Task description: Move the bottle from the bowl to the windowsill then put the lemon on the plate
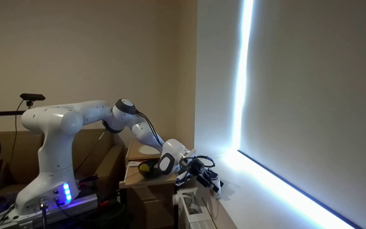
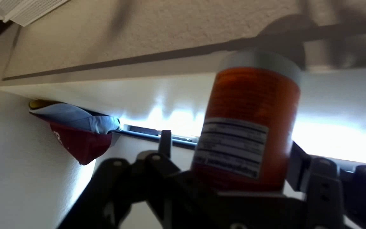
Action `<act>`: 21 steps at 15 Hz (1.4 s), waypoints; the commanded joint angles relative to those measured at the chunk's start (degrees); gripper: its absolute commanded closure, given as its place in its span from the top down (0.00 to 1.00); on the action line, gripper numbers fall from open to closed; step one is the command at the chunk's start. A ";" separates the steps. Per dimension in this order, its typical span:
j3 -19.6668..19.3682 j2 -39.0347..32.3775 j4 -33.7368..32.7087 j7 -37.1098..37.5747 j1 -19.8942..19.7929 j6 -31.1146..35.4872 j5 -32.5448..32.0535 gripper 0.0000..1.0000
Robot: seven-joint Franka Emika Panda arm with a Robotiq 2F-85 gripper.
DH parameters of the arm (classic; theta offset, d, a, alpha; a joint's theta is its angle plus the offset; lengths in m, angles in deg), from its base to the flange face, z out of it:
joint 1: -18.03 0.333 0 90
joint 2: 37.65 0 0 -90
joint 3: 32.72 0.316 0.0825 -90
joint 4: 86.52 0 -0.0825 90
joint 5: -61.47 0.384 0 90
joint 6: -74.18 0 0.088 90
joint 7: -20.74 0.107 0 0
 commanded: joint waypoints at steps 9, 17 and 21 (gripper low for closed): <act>-7.18 0.03 6.62 21.35 5.13 -12.35 -14.68 0.29; -11.07 0.10 8.12 48.15 9.03 -14.69 -34.36 0.29; -13.04 0.10 8.25 64.24 8.19 -16.03 -51.13 0.29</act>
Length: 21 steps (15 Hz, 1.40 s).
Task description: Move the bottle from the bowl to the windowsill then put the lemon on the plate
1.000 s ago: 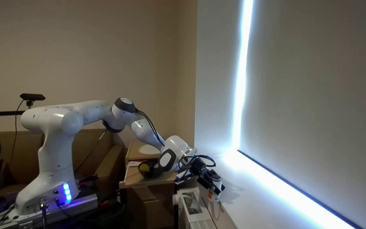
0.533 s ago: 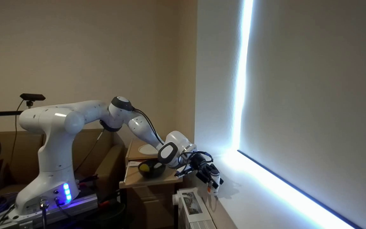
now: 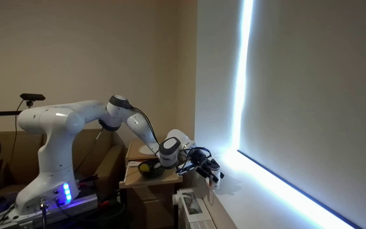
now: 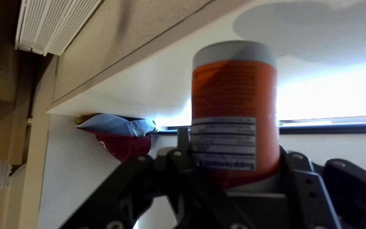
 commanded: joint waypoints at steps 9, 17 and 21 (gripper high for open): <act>-1.61 0.03 -2.77 15.72 -0.67 -8.08 -15.29 0.29; -1.69 0.04 -11.78 28.09 -3.81 -18.10 -22.03 0.29; -0.72 0.22 -17.79 28.92 -7.90 -23.10 -23.08 0.29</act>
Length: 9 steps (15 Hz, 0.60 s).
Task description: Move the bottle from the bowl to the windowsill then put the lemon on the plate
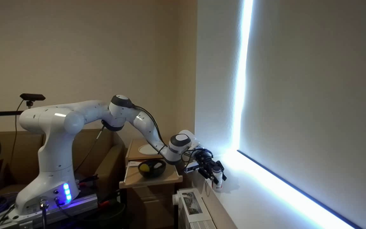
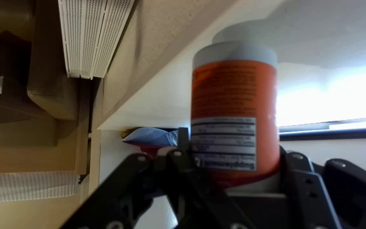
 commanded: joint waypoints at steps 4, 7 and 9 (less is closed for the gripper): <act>1.76 0.18 -9.02 2.56 -7.18 -5.74 -4.54 0.29; 2.52 0.29 -10.94 3.66 -8.52 -7.38 -6.42 0.29; 2.93 0.64 -11.87 3.74 -9.31 -8.42 -7.61 0.80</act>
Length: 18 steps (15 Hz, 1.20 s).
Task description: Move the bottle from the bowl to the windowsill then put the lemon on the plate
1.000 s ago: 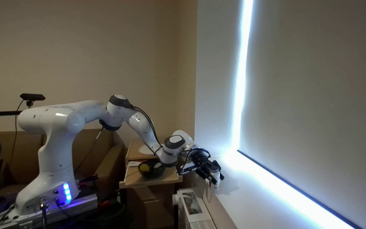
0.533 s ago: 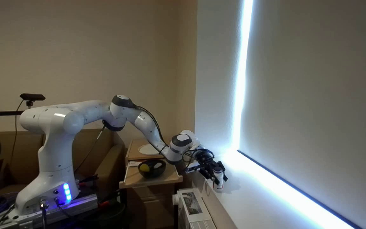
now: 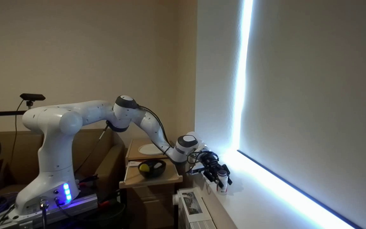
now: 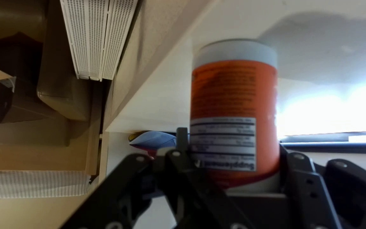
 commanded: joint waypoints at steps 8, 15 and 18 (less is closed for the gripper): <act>4.95 8.74 0.01 -5.54 -5.20 3.59 -3.68 1.00; 13.17 21.45 4.26 -26.19 -10.06 8.80 -4.46 1.00; 14.94 26.86 7.96 -34.50 -11.10 8.66 -5.17 1.00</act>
